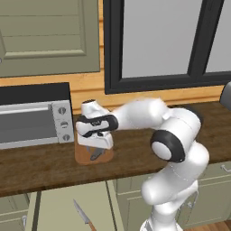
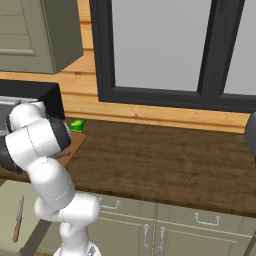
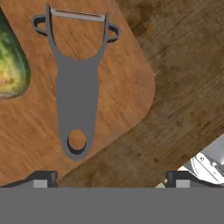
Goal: Place the appropriate cutting tool for cutting the cucumber skin on the cutting board.
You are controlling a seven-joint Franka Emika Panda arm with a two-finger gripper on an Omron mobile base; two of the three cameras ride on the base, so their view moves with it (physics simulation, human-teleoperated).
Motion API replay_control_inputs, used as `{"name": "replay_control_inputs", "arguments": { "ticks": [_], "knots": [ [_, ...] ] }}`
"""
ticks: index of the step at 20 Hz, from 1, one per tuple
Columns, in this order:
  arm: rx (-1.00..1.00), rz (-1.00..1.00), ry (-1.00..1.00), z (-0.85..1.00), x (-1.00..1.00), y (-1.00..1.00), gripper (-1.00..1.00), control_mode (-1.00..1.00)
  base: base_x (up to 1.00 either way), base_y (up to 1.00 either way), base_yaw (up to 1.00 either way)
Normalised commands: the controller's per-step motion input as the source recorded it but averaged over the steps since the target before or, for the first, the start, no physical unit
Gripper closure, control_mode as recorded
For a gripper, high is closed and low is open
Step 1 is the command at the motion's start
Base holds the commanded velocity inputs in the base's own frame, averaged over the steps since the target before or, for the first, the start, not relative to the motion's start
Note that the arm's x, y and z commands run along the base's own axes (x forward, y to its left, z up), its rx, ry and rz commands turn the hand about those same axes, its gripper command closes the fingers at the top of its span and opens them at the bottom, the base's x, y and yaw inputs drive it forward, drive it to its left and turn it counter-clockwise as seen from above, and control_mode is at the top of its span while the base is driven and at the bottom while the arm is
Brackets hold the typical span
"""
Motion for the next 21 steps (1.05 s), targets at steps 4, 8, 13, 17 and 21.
{"name": "replay_control_inputs", "arguments": {
  "ticks": [4, 8, 13, 17, 21],
  "knots": [
    [0.0, 0.04, -0.16, 0.44, -0.99, -0.31, -1.0, -1.0, 0.0, 0.0, 0.0],
    [0.0, 0.07, -0.17, 0.44, -1.0, -0.49, -1.0, -1.0, 0.0, 0.0, 0.0],
    [0.02, 0.12, -0.11, 0.51, -0.95, -0.68, -1.0, -1.0, 0.0, 0.0, 0.0],
    [0.03, 0.12, -0.01, 0.53, -0.61, -0.81, -1.0, -1.0, 0.0, 0.0, 0.0],
    [0.02, 0.16, 0.0, 0.65, -0.59, -0.57, -1.0, -1.0, 0.0, 0.0, 0.0]
  ]
}}
